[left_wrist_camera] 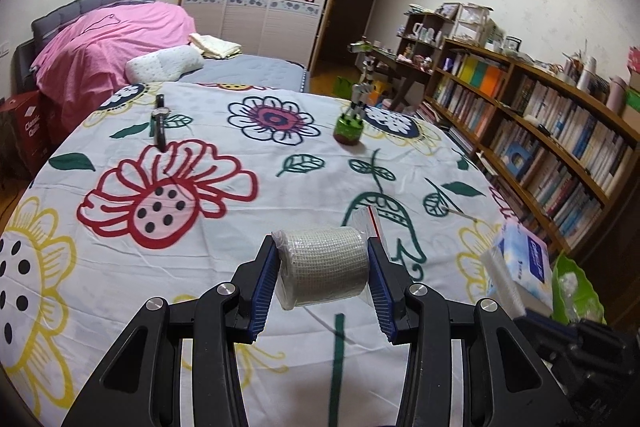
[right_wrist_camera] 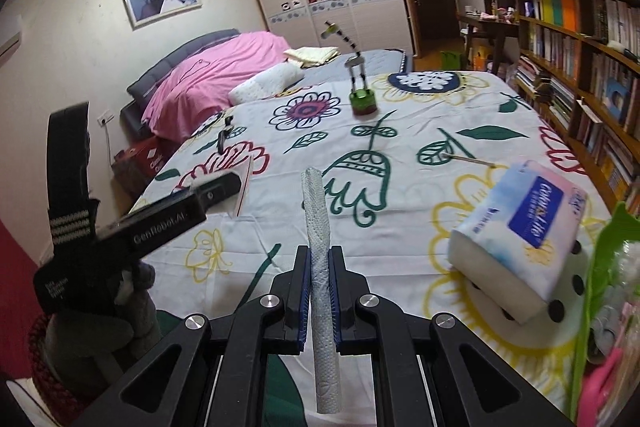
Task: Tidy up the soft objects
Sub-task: 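Carry the paper strip and bandage roll in both tools over the green tray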
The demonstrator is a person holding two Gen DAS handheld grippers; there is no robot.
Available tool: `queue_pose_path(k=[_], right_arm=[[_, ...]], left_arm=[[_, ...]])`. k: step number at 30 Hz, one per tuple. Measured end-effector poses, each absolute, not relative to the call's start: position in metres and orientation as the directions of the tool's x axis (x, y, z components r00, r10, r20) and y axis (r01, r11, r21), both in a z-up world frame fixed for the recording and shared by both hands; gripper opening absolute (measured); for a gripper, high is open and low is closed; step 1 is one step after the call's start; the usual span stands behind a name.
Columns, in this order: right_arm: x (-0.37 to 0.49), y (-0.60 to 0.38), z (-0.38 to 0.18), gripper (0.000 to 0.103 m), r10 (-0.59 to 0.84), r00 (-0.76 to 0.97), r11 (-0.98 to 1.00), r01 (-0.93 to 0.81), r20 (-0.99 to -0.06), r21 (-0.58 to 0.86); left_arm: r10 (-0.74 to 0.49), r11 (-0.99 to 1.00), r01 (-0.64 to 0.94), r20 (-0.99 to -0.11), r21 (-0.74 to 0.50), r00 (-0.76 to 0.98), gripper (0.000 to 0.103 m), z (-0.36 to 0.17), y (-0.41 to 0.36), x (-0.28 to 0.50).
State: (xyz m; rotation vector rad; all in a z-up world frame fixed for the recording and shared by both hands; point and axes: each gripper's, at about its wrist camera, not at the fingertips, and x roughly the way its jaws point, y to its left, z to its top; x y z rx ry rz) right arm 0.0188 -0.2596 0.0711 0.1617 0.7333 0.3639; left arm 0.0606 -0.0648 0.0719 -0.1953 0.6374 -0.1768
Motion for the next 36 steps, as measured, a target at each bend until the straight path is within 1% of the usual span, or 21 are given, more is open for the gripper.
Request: queue_pose_path(k=[7, 15, 26, 36], right_arm=[[0.013, -0.276, 0.075, 0.009, 0.352, 0.713, 0.934, -0.227, -0.606, 0.276], [0.007, -0.307, 0.077, 0.009, 0.286, 0.748, 0.951, -0.144, -0.599, 0.274], [-0.007, -0.359, 0.072, 0.009, 0.155, 0.777, 0.964, 0.016, -0.611, 0.266], [-0.023, -0.407, 0.064, 0.009, 0.003, 0.783, 0.956, 0.181, -0.621, 0.232]], left_arm=[[-0.244, 0.965, 0.139, -0.572, -0.221, 0.783, 0.044, 0.071, -0.077, 0.055], [-0.259, 0.964, 0.168, -0.575, -0.207, 0.776, 0.044, 0.069, -0.086, 0.052], [-0.265, 0.964, 0.204, -0.581, -0.170, 0.769, 0.044, 0.065, -0.103, 0.044], [-0.267, 0.963, 0.242, -0.578, -0.123, 0.771, 0.044, 0.063, -0.119, 0.035]])
